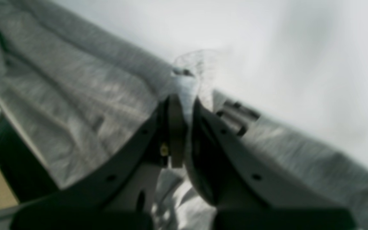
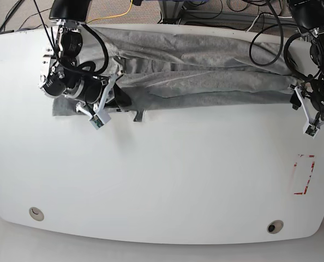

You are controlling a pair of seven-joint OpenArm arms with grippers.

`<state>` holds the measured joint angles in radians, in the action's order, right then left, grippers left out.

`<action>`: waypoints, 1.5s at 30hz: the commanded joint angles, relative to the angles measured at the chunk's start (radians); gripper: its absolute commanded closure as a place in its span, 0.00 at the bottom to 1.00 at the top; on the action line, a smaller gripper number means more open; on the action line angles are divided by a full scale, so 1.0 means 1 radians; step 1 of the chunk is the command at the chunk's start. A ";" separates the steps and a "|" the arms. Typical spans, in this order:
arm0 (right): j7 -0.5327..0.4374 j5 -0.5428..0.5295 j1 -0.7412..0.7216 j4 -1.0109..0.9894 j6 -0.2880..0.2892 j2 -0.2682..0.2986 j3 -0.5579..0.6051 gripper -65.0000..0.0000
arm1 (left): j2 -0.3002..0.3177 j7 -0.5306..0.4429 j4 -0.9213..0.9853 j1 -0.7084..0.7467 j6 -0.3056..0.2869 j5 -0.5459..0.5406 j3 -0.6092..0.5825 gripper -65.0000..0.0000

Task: Layout the t-shirt on the table in an organized manner, then fold the t-shirt properly
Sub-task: 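Flip the folded shirt over with the right gripper, exposing the print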

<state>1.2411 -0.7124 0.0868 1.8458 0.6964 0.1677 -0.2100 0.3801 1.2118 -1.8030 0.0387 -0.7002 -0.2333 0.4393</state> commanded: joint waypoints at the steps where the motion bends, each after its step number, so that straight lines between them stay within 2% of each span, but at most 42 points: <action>1: -0.008 -0.086 0.061 0.059 0.002 0.040 -0.004 0.96 | 0.013 -0.010 -0.014 -0.010 0.002 -0.002 0.002 0.35; 9: -0.002 -0.272 0.196 0.093 0.002 0.095 0.004 0.96 | -0.002 -0.010 -0.014 -0.010 0.002 0.004 -0.049 0.35; 12: 0.013 -0.318 0.229 0.094 0.002 0.114 0.004 0.87 | -0.002 -0.010 -0.014 -0.010 0.002 0.004 -0.067 0.35; 14: 0.050 -0.349 0.242 0.094 0.002 0.132 0.002 0.71 | -0.002 -0.010 -0.014 -0.010 0.002 0.004 -0.081 0.35; 19: 0.102 -0.445 0.284 0.104 0.002 0.192 0.004 0.18 | -0.002 -0.010 -0.019 -0.010 0.002 -0.001 -0.109 0.35; 20: 0.102 -0.459 0.291 0.110 0.002 0.206 0.004 0.10 | -0.002 -0.010 -0.021 -0.010 0.002 -0.001 -0.115 0.35; 22: 0.102 -0.477 0.301 0.113 0.002 0.227 0.004 0.00 | -0.002 -0.010 -0.022 -0.010 0.002 -0.002 -0.125 0.35; 25: 0.102 -0.487 0.302 0.113 0.002 0.260 -0.006 0.00 | -0.005 -0.010 -0.024 -0.009 0.002 -0.004 -0.133 0.35; 29: 0.099 -0.462 0.296 0.108 0.002 0.272 -0.035 0.00 | -0.023 -0.010 -0.044 0.011 0.002 -0.004 -0.152 0.35; 35: 0.095 -0.359 0.261 0.108 0.002 0.224 -0.085 0.16 | -0.031 -0.010 -0.119 0.066 0.002 -0.004 -0.239 0.35; 40: 0.095 -0.261 0.247 0.107 0.002 0.165 -0.084 0.42 | -0.054 -0.010 -0.143 0.135 0.002 -0.004 -0.267 0.35; 42: 0.095 -0.201 0.245 0.107 0.002 0.132 -0.085 0.63 | -0.069 -0.010 -0.145 0.177 0.002 -0.004 -0.254 0.35; 43: 0.095 -0.189 0.245 0.105 0.002 0.125 -0.085 0.67 | -0.073 -0.010 -0.145 0.185 0.002 -0.004 -0.250 0.35; 44: 0.095 -0.146 0.245 0.099 0.002 0.111 -0.085 0.78 | -0.077 -0.010 -0.145 0.201 0.002 -0.004 -0.239 0.36; 45: 0.093 -0.122 0.244 0.093 0.002 0.102 -0.085 0.85 | -0.082 -0.010 -0.142 0.212 0.002 -0.002 -0.233 0.36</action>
<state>1.3468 -0.8841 0.3363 1.9358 0.6933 0.2783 -0.2882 0.2966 1.2118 -1.9308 0.2413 -0.6998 -0.2352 0.1852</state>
